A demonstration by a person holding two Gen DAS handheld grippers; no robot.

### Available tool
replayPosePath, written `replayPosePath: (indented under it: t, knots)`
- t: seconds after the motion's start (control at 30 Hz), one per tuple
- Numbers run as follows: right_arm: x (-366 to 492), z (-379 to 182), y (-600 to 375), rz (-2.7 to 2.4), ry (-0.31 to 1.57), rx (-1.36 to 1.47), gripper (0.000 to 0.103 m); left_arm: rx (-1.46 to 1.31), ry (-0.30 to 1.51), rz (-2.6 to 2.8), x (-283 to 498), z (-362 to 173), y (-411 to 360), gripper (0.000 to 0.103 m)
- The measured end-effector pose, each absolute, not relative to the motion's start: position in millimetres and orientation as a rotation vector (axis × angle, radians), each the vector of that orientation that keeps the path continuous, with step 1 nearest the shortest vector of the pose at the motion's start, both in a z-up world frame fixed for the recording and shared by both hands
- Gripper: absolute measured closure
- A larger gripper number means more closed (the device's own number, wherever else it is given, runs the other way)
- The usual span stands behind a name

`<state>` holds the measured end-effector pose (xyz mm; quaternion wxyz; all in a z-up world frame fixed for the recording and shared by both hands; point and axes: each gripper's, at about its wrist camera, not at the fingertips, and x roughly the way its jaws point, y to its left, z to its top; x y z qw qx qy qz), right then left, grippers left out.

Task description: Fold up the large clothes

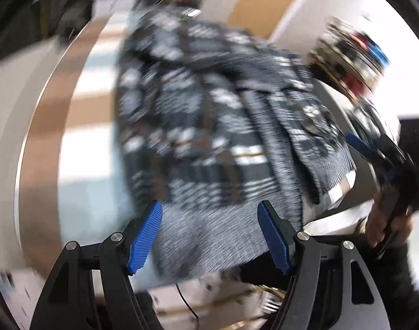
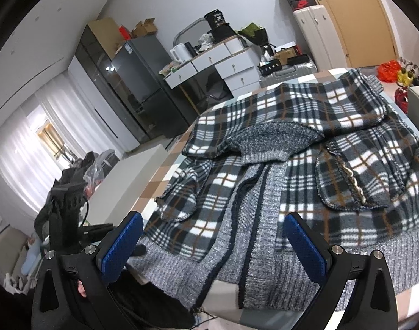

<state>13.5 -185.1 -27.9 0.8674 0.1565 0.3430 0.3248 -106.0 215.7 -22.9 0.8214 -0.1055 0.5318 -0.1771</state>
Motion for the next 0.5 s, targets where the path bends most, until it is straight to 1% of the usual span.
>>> replayPosePath:
  t: [0.1,0.27,0.3,0.4,0.5]
  knots:
    - [13.6,-25.7,-191.6,0.689,0.711,0.363,0.0,-0.327,1.228,-0.365,-109.9,-33.9,228.0,0.036]
    - [12.6,-20.3,-199.5,0.72,0.696,0.423,0.0,-0.332,1.328,-0.395,-117.8,-45.1,210.5,0.036]
    - [11.5,-19.2,-200.1,0.723,0.691,0.424,0.0,-0.333,1.315,-0.405,-116.1,-44.4,208.1,0.03]
    - [7.2,-16.4,-204.5,0.734,0.678,0.434,0.0,-0.386,1.315,-0.414,-104.6,-45.6,207.3,0.028]
    - [4.2,-13.7,-211.0,0.743,0.66,0.463,0.0,-0.48,1.344,-0.493,-90.5,-50.2,206.3,0.028]
